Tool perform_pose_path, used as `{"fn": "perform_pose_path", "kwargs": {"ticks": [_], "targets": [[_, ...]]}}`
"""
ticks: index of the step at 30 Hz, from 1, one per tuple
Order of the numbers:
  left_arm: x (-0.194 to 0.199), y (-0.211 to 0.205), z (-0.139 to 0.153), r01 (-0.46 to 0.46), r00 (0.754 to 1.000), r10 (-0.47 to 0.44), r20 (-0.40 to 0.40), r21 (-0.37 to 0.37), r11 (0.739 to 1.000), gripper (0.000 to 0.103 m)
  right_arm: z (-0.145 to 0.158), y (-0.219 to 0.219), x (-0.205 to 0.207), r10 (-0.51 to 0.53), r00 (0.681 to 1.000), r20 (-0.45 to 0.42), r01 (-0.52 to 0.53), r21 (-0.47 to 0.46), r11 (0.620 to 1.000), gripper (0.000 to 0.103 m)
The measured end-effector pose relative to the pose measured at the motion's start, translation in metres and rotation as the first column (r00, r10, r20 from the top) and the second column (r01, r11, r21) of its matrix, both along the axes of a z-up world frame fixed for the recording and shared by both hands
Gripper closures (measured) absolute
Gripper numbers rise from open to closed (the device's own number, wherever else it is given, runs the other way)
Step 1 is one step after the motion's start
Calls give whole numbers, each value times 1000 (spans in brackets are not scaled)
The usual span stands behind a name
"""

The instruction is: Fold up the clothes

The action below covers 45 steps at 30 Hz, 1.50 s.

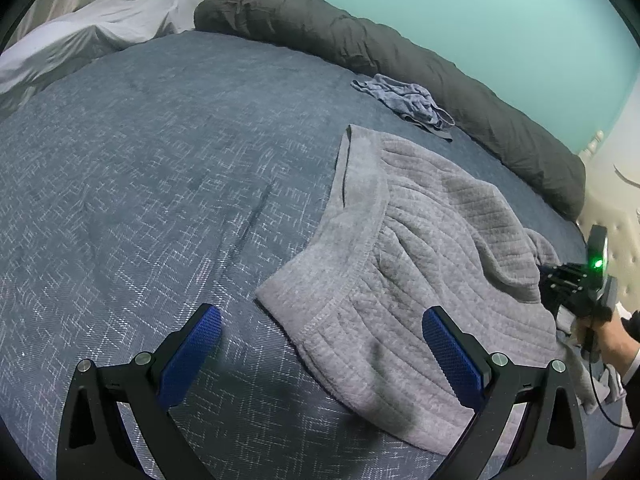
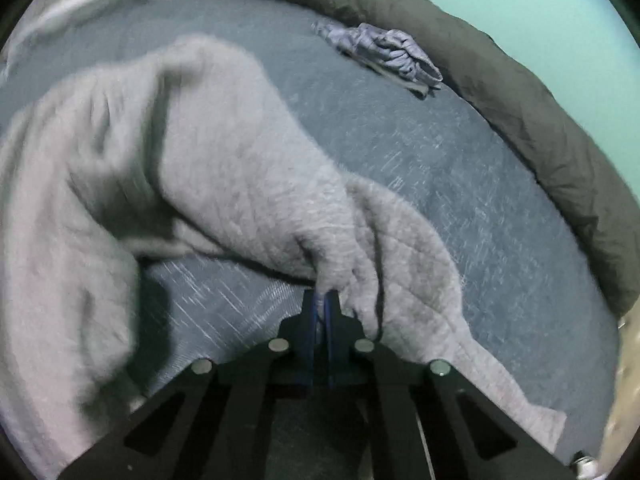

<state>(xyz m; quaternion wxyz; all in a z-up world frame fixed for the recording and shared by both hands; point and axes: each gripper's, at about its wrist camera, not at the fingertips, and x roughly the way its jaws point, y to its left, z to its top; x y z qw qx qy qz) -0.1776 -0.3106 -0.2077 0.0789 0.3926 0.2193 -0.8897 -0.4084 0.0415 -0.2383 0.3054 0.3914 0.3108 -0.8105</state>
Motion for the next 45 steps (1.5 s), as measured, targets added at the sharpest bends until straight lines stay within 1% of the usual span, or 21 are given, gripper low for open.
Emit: {"fn": "perform_pose_path", "kwargs": {"ticks": [2,4,8,10,13,15,18,22,25,26,27,30,32,33,34,35,40,41,43,44,45], "targets": [[0,1,0,0,1000,0,-1,-1,1000,0,17,7,2,11,999,32,-8,-83,997,101],[0,1,0,0,1000,0,-1,2,1000,0,35,11,7,52,996,68,-41,-149,988,101],[0,2,0,2,1000,-2,-1,2,1000,0,68,19,13,131,982,137,-90,-276,957,101],[1,3,0,3,1000,-3,-2,5,1000,0,80,23,14,156,972,178,-91,-329,940,101],[1,3,1,5,1000,-5,-4,3,1000,0,82,24,4,173,956,237,-80,-355,931,101],[0,3,1,5,1000,-5,-3,4,1000,0,72,21,13,190,945,266,-98,-326,940,101],[0,3,0,6,1000,-6,-2,5,1000,0,41,7,27,210,925,317,-134,-244,960,101],[-1,3,0,4,1000,-4,0,3,1000,0,13,2,42,213,907,363,-126,-249,960,101],[-1,2,-1,2,1000,-2,1,6,1000,0,-3,-2,52,198,903,381,-126,-206,970,101],[-1,2,-1,2,1000,-2,1,7,1000,0,-4,-3,54,193,903,383,-125,-195,973,100],[-1,2,-1,3,1000,-3,1,7,1000,0,-1,-2,53,193,898,395,-118,-206,971,97],[-2,4,-1,9,1000,-9,1,4,1000,0,25,4,51,218,903,370,-109,-294,950,97],[-2,3,-2,8,1000,-8,3,7,1000,0,45,12,45,211,921,327,-90,-349,933,92],[-2,3,-2,6,1000,-6,2,8,1000,0,55,16,40,196,933,301,-75,-371,926,80],[-2,3,-1,6,1000,-6,2,7,1000,0,56,14,33,163,941,295,-51,-355,933,68],[-1,3,-1,7,1000,-7,1,6,1000,0,56,13,26,130,948,290,-25,-338,941,66],[-2,4,-1,9,1000,-9,2,4,1000,0,58,5,-11,-40,967,251,105,-250,962,63],[-2,4,-1,9,1000,-9,2,3,1000,0,51,-2,-17,-75,969,235,122,-195,973,63],[-2,4,-2,10,1000,-10,5,3,1000,0,39,-6,-27,-103,968,227,138,-142,980,63],[-2,4,-2,9,1000,-10,6,4,1000,0,35,-4,-33,-115,963,243,151,-133,980,63],[-2,3,-2,8,1000,-8,6,4,1000,0,31,-2,-38,-127,957,260,164,-124,979,58]]}}
